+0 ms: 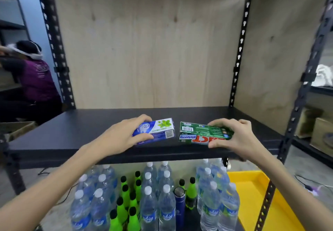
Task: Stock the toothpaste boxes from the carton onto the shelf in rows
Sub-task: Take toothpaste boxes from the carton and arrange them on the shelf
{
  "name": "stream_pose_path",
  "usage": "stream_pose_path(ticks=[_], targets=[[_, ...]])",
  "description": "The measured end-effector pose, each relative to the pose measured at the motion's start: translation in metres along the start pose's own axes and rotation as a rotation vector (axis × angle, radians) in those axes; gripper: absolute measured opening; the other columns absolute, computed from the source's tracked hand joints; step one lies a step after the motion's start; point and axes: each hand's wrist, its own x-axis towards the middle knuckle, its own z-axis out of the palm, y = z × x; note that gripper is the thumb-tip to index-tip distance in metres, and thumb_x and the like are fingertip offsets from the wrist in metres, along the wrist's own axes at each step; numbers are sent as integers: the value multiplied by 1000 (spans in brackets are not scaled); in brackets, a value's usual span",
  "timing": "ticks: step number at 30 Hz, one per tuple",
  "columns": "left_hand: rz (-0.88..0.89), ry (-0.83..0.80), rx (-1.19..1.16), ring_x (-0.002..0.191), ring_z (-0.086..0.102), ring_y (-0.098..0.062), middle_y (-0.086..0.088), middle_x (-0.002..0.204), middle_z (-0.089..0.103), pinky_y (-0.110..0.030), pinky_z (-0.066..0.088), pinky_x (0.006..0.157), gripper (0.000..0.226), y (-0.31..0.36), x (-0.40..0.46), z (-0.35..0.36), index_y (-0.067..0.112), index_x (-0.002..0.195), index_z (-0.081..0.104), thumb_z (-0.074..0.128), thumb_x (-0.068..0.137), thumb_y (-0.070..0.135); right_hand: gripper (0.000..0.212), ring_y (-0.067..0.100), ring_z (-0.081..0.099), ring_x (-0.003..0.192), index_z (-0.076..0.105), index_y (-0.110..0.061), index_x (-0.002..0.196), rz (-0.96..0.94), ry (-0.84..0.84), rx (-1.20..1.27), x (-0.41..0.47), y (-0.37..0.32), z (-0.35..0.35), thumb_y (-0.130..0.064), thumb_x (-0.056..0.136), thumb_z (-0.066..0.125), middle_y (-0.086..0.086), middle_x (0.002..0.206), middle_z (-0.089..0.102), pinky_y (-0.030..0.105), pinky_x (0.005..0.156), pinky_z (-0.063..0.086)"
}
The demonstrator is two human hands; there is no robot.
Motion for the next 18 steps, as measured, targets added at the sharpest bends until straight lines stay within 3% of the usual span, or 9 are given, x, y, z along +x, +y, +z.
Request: stream_pose_path(ticks=[3, 6, 10, 15, 18], targets=[[-30, -96, 15, 106, 57, -5, 28, 125, 59, -43, 52, 91, 52, -15, 39, 15, 50, 126, 42, 44, 84, 80, 75, -3, 48, 111, 58, -50, 119, 35, -100, -111, 23, 31, -2, -96, 61, 50, -28, 113, 60, 30, 98, 17], [-44, -105, 16, 112, 54, -2, 29, 127, 56, -37, 49, 93, 51, -24, 77, 37, 52, 128, 45, 44, 85, 80, 69, -2, 42, 116, 52, -53, 124, 67, -162, -175, 39, 65, -1, -93, 68, 49, -29, 118, 54, 29, 98, 13], [-40, -3, 68, 113, 52, -6, 23, 118, 55, -41, 43, 100, 69, -28, 128, 68, 53, 131, 52, 29, 75, 85, 60, 2, 32, 121, 52, -54, 125, 123, -112, -236, 62, 111, 8, -83, 73, 58, -24, 125, 50, 32, 94, 14], [-153, 277, -1, 116, 53, -10, 19, 117, 58, -36, 36, 99, 44, -34, 188, 116, 49, 124, 64, 59, 85, 69, 55, 11, 23, 112, 51, -62, 126, 187, -71, -300, 104, 157, 23, -79, 75, 62, -11, 120, 35, 33, 87, 17], [-125, 335, -96, 108, 57, -9, 20, 112, 64, -37, 43, 97, 57, -46, 220, 132, 41, 116, 68, 60, 73, 77, 53, 16, 27, 115, 52, -62, 126, 231, -51, -228, 127, 181, 42, -75, 76, 65, -8, 120, 35, 35, 90, 19]])
